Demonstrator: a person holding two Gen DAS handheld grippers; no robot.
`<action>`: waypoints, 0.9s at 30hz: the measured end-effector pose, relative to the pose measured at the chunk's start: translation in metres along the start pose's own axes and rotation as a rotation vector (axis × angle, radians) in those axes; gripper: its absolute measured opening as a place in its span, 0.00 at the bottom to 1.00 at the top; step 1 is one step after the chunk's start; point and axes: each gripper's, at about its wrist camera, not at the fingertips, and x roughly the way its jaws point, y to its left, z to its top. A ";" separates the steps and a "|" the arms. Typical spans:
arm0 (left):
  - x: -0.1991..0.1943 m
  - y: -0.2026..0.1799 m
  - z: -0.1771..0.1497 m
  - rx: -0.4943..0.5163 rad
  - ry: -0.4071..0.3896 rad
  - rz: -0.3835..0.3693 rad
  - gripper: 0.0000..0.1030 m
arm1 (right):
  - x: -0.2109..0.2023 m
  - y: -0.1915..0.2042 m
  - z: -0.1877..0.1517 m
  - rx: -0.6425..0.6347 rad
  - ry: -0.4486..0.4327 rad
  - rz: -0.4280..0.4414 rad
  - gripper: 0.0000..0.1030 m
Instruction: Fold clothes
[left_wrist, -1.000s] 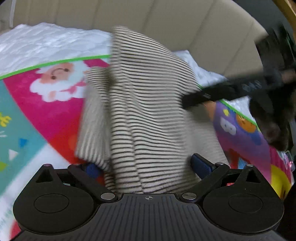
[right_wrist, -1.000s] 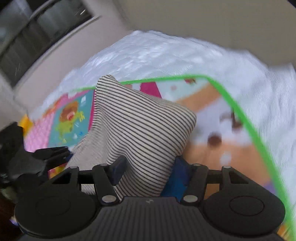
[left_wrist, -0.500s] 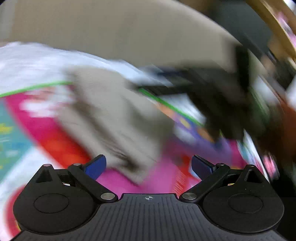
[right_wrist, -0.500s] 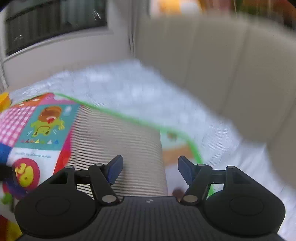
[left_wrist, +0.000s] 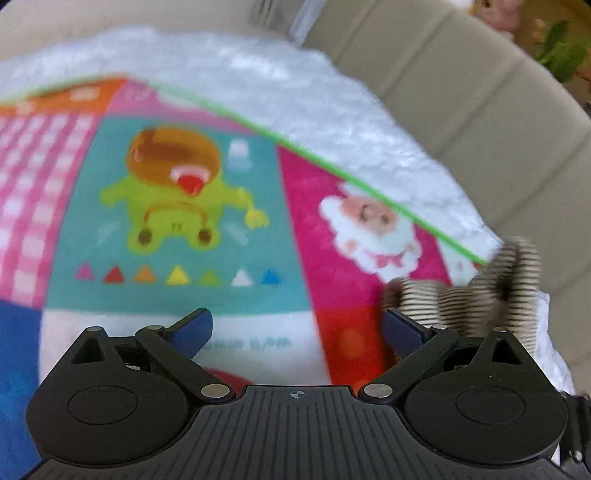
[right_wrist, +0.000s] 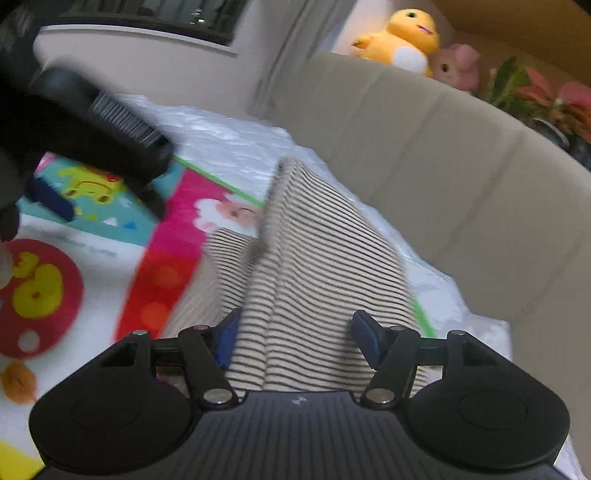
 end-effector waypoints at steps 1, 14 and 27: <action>0.002 0.002 -0.001 -0.011 0.016 -0.015 0.97 | 0.000 0.002 0.000 -0.019 -0.001 -0.012 0.61; -0.004 -0.016 -0.011 0.092 0.047 -0.084 0.95 | 0.009 -0.001 -0.014 -0.185 0.012 -0.068 0.38; 0.031 -0.035 -0.036 0.087 0.289 -0.436 0.46 | -0.046 -0.047 0.037 -0.070 -0.021 0.270 0.19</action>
